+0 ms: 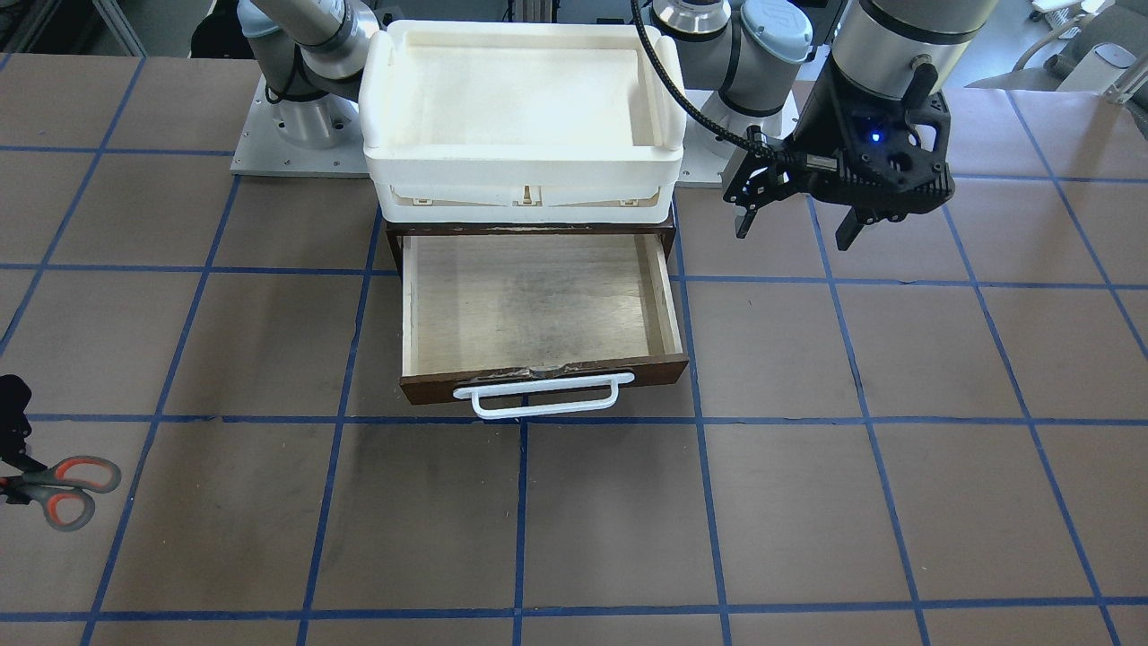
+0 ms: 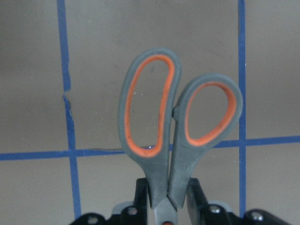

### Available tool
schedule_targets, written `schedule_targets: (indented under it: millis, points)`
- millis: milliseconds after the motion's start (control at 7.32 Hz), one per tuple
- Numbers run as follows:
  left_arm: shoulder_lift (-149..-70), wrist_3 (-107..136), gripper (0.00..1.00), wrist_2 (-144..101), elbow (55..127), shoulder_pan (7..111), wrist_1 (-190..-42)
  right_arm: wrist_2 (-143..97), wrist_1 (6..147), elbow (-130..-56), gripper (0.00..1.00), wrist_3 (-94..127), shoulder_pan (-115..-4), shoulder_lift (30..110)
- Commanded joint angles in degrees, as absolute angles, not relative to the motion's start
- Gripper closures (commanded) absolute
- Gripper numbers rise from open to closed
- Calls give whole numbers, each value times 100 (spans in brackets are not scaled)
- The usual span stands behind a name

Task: Put scissors in drawer and close it
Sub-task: 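Carry the scissors with the right gripper over the open drawer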

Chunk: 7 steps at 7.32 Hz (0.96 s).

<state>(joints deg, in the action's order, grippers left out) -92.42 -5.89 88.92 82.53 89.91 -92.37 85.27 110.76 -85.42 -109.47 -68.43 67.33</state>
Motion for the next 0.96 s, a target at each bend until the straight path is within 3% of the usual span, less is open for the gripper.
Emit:
schedule_targets:
  millis: [0, 820]
  points:
    - [-9237, -589, 0, 8894, 8253, 8983, -9237, 8560, 10513, -8587, 100, -10285, -7528, 7144]
    - [-9237, -589, 0, 8886, 8253, 8983, -9237, 9105, 10072, -8648, 100, -7939, -10068, 7559]
